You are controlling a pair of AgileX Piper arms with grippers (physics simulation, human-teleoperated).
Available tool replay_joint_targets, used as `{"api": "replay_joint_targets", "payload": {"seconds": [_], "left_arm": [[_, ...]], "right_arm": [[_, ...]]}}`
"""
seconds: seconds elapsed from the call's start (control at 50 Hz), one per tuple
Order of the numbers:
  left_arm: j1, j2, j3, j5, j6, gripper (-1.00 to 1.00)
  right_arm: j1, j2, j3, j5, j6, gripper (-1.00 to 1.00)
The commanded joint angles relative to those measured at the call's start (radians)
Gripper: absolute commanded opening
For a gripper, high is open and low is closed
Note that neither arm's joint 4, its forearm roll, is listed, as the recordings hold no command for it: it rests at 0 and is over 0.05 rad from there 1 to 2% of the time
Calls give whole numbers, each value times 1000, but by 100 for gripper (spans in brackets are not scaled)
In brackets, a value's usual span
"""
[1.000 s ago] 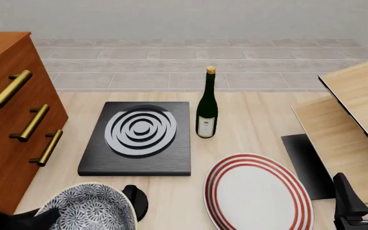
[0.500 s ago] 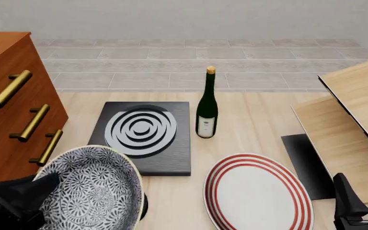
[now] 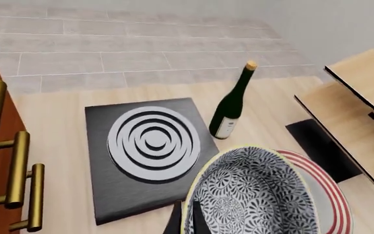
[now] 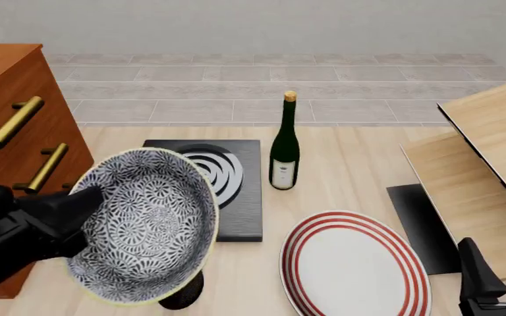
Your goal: Put the bowl on the top of the cabinet.
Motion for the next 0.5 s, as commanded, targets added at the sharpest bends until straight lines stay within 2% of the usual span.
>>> {"api": "replay_joint_targets", "payload": {"seconds": [0.02,0.18,0.36,0.42,0.5], "left_arm": [[9,102,-37,-111,-13,-100],[36,188,-137,-116,1,-100],[77,245,-172,-144,-5,-100],[152,257,-185,-136,0,-100],[148,276,-205,-134,-15,-100]], "right_arm": [[0,-2,-1,2,1,100],[0,-2,-6,6,1,100],[-1,-2,-11,12,4,100],[-1,-2,-16,18,5,100],[-1,-1,-17,18,4,100]]}}
